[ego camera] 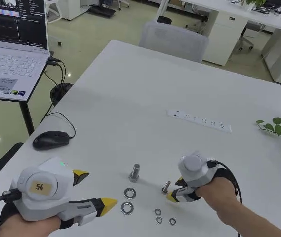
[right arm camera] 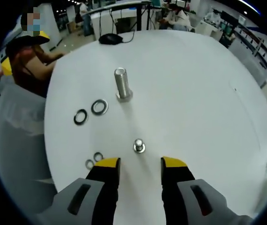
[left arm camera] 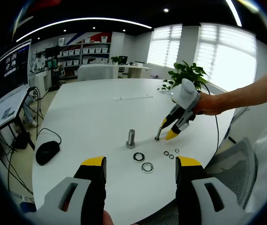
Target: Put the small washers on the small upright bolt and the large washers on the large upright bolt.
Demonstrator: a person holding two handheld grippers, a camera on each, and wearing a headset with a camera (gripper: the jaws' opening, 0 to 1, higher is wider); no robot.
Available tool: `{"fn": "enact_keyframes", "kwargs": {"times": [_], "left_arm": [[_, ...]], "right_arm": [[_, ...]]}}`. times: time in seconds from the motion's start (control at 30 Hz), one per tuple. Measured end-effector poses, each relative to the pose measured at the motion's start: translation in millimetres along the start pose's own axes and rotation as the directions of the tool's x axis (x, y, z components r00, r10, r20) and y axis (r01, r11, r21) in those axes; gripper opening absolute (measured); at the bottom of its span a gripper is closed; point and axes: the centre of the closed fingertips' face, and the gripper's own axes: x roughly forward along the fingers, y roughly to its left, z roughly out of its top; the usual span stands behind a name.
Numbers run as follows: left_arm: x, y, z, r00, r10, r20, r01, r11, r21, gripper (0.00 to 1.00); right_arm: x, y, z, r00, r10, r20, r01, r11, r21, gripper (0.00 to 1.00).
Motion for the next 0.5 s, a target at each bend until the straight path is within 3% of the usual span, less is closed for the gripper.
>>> {"fn": "enact_keyframes", "kwargs": {"times": [0.3, 0.5], "left_arm": [[-0.1, -6.1, -2.1, 1.0, -0.008, -0.005, 0.009, 1.0, 0.008, 0.59], [1.3, -9.1, -0.3, 0.9999, -0.015, -0.003, 0.015, 1.0, 0.014, 0.59]], "right_arm": [[-15.9, 14.3, -21.7, 0.9986, 0.013, 0.051, -0.015, 0.999, 0.039, 0.36], [-15.2, 30.6, -36.0, 0.9985, 0.027, 0.049, -0.028, 0.999, 0.034, 0.33]]}}
